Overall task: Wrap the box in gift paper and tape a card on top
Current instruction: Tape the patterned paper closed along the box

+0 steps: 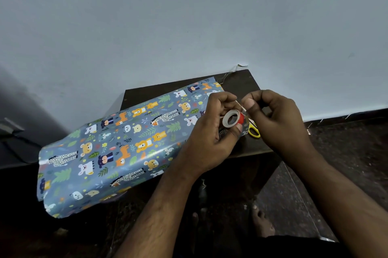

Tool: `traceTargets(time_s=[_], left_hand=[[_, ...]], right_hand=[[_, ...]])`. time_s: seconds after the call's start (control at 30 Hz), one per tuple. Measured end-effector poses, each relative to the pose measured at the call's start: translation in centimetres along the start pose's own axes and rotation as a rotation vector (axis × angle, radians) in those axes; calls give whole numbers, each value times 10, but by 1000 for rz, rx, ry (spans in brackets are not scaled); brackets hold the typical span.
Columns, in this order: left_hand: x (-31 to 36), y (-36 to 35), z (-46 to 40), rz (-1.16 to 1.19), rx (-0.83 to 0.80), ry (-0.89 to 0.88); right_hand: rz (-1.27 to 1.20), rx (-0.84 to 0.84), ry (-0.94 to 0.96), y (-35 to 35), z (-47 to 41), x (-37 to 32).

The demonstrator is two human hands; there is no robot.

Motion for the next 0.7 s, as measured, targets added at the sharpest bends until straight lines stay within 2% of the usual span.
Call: traceTargets(time_s=[0.1,0.3,0.7], left_hand=[[0,-4,1,16,-7,17],[-5,-4,0,211,-6,169],[-8,-10,1,338,-16,243]], right_hand=[[-118,-27,-146,-2,1,4],[-347,-124,-392,-7,4,17],[-478,-232,-615,-14,10,25]])
Point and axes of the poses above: each hand's wrist, its own z-axis away from the middle knuckle, its own y-axis out of the back of the hand, x = y × z, the point moved 7 cm from there along -z, towards the middle knuckle, and after that the axes turned 12 degrees about x, right-handed, at the moved point
